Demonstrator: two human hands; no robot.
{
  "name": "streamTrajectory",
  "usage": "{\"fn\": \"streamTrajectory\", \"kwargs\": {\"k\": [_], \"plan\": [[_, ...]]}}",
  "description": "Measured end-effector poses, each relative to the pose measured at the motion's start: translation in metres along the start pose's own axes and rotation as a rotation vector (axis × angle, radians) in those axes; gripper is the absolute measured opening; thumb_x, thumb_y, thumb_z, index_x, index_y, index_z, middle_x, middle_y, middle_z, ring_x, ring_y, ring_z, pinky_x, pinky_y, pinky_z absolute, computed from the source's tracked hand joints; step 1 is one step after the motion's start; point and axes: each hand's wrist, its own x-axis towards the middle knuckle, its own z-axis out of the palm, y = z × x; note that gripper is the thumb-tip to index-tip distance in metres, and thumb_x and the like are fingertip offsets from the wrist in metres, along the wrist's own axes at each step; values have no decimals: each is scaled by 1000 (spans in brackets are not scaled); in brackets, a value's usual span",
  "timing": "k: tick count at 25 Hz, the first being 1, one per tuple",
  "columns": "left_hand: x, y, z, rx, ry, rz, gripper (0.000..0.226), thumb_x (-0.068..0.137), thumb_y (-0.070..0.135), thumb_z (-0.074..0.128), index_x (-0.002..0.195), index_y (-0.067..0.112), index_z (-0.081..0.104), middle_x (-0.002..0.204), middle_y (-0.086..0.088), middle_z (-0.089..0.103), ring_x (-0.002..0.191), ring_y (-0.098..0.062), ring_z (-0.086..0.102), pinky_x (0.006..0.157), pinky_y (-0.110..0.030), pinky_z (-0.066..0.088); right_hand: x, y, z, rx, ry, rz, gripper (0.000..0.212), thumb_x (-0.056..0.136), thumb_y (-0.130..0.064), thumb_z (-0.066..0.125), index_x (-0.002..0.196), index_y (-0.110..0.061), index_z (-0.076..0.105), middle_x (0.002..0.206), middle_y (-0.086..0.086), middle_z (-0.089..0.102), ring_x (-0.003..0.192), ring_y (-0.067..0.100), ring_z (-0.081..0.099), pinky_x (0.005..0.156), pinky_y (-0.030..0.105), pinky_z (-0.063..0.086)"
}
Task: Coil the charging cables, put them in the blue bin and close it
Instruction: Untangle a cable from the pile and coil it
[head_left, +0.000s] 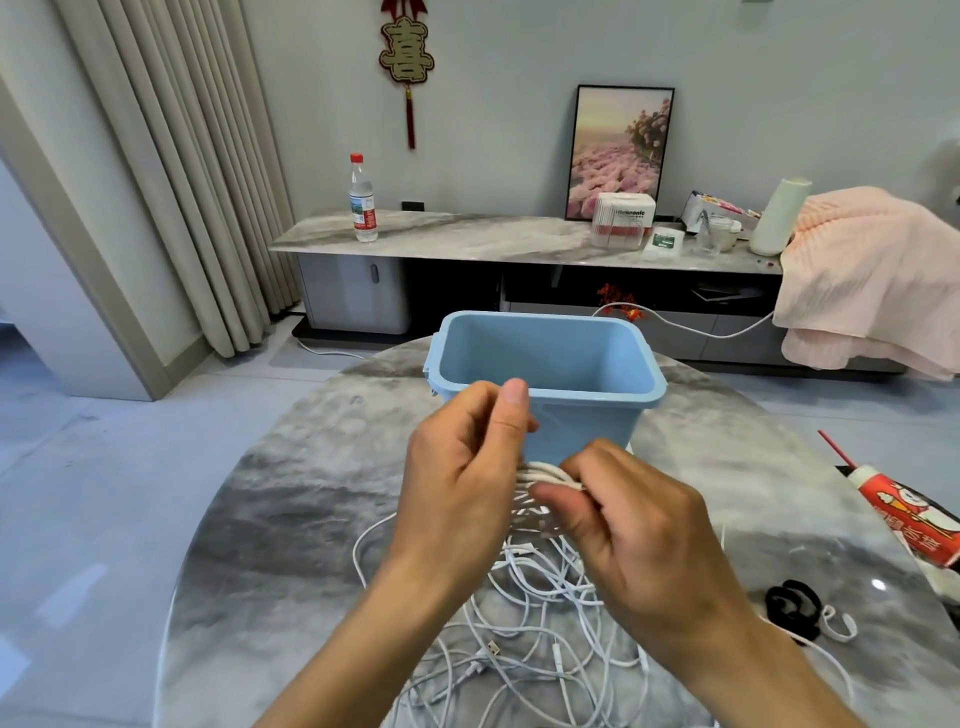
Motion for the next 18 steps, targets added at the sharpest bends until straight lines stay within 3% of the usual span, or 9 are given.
{"fn": "streamTrajectory", "kwargs": {"k": [2, 4, 6, 8, 10, 12, 14, 16, 18], "plan": [[1, 1, -2, -128, -210, -132, 46, 90, 53, 50, 84, 12, 69, 77, 2, 67, 75, -13, 61, 71, -32, 48, 0, 4, -1, 227, 45, 219, 44, 100, -50, 41, 73, -17, 56, 62, -6, 52, 55, 14, 50, 53, 38, 41], [-2, 2, 0, -250, -384, -304, 51, 88, 56, 48, 97, 11, 72, 92, -12, 72, 85, -21, 66, 80, -39, 52, 2, 6, -5, 446, 77, 421, 46, 96, -53, 43, 74, -18, 60, 60, 0, 58, 54, 17, 55, 55, 40, 43], [-8, 2, 5, -340, -444, -410, 53, 87, 57, 48, 114, 16, 69, 110, -21, 68, 93, -30, 68, 90, -53, 52, 2, 8, -5, 555, 84, 539, 49, 94, -56, 44, 80, -15, 67, 65, 2, 64, 59, 18, 59, 57, 39, 48], [-13, 3, 9, -444, -459, -473, 47, 87, 50, 53, 122, 23, 66, 122, -19, 65, 102, -35, 67, 97, -58, 49, -1, 7, -4, 603, 80, 611, 47, 96, -53, 46, 83, -14, 69, 70, 3, 67, 61, 19, 61, 59, 43, 50], [-12, 2, 9, -523, -482, -495, 39, 87, 33, 60, 124, 23, 65, 125, -21, 63, 106, -35, 63, 102, -55, 47, -2, 3, -5, 684, 72, 640, 42, 100, -44, 47, 83, -14, 70, 70, 3, 69, 63, 18, 63, 59, 39, 50], [-10, 0, 9, -596, -516, -507, 40, 84, 19, 61, 123, 19, 66, 113, -19, 65, 102, -32, 60, 99, -48, 46, 0, -4, -7, 861, 63, 696, 38, 102, -31, 44, 83, -9, 70, 62, -3, 68, 58, 4, 62, 55, 20, 47], [-10, -1, 8, -610, -525, -509, 41, 82, 13, 59, 123, 14, 66, 107, -14, 66, 99, -29, 60, 95, -50, 48, 2, -5, -5, 951, 11, 711, 37, 101, -28, 43, 87, -7, 71, 64, -6, 70, 61, 1, 64, 59, 14, 46], [-17, -1, 13, -547, -492, -526, 35, 85, 4, 53, 118, 10, 65, 108, -14, 67, 99, -30, 63, 89, -55, 53, -3, 5, -2, 842, -63, 651, 38, 103, -35, 41, 87, -21, 73, 71, -6, 71, 69, 6, 66, 66, 23, 49], [-22, -3, 20, -487, -413, -556, 33, 88, -6, 43, 109, 6, 65, 113, -12, 70, 100, -35, 66, 79, -54, 58, -10, 24, 0, 351, -139, 498, 49, 102, -52, 34, 77, -30, 70, 65, -3, 67, 64, 15, 63, 62, 33, 48]]}}
